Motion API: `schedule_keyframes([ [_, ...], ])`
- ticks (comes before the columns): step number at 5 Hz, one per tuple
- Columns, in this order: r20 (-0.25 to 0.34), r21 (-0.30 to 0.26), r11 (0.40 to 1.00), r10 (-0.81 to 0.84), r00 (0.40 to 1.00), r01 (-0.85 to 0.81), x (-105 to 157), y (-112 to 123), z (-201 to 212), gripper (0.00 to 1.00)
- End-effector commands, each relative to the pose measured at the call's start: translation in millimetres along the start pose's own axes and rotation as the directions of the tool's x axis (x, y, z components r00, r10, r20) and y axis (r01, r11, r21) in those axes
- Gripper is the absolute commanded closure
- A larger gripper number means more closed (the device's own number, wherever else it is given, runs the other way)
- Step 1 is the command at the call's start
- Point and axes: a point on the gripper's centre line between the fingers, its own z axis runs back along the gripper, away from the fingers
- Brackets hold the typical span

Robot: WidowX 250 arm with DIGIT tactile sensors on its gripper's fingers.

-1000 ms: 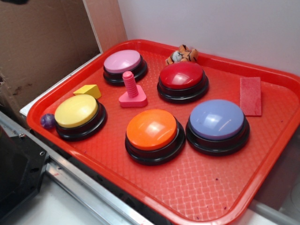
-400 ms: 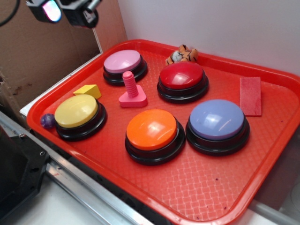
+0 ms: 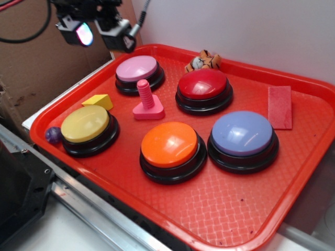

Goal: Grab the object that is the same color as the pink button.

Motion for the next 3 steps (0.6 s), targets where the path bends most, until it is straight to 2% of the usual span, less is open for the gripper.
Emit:
schedule_keyframes([
  [1, 0.028, 0.043, 0.999, 0.022, 0.999, -0.023, 12, -15, -35, 0.00],
  [3, -0.001, 0.053, 0.998, 0.025, 1.000, -0.025, 14, -19, -60, 0.00],
])
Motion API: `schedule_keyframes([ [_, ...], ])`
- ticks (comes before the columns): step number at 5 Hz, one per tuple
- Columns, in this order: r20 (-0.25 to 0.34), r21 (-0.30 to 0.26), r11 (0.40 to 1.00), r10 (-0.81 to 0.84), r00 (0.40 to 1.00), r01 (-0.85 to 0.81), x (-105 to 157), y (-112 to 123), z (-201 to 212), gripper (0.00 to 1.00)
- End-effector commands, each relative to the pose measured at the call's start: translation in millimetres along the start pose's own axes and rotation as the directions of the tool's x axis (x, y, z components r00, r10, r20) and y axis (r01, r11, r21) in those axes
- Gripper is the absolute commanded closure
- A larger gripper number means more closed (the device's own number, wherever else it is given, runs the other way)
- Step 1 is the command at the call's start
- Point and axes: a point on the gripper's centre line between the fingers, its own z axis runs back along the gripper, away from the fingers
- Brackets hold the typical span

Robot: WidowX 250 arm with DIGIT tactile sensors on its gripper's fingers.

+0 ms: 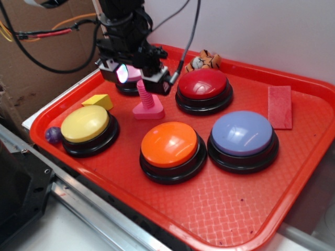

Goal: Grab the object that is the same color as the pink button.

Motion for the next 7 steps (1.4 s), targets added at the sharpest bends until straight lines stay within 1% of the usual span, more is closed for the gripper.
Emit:
schedule_keyframes([
  [1, 0.017, 0.003, 1.000, 0.007, 1.000, -0.007, 8, -5, -11, 0.00],
  [2, 0.013, 0.016, 1.000, 0.021, 1.000, -0.022, 7, -5, -16, 0.63],
  [3, 0.001, 0.022, 0.999, 0.037, 0.999, -0.037, 9, -2, -21, 1.00],
  [4, -0.020, 0.008, 0.999, 0.048, 0.999, -0.048, 9, 0, -11, 1.00],
  [5, -0.065, -0.035, 0.996, 0.084, 0.994, -0.086, 10, 4, 22, 1.00],
  [6, -0.098, -0.128, 0.985, 0.103, 0.990, -0.116, 10, 7, 67, 1.00],
  [7, -0.073, -0.223, 0.967, 0.107, 0.992, -0.121, 3, 7, 118, 1.00],
])
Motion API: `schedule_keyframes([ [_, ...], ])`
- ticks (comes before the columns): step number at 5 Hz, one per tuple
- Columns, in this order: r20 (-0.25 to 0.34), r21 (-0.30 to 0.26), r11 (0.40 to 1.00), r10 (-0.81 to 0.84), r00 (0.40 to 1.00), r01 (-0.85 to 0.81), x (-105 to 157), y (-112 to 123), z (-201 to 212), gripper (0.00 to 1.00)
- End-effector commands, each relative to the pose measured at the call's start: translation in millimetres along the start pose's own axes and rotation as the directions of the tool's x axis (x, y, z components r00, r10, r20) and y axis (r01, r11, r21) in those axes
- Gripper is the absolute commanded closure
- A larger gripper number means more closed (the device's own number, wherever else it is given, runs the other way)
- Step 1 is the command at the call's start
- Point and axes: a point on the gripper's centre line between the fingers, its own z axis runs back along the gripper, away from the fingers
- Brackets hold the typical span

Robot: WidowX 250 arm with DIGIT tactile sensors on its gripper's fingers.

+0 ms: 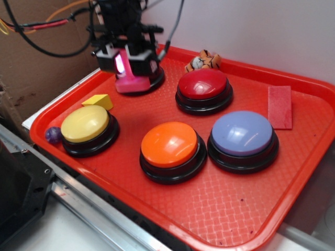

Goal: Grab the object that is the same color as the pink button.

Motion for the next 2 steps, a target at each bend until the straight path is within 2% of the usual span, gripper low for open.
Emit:
schedule_keyframes([
  [1, 0.154, -0.184, 0.982, -0.004, 0.988, 0.033, -19, -8, 97, 1.00],
  [2, 0.158, -0.170, 0.985, 0.005, 0.987, 0.022, -19, -4, 85, 1.00],
])
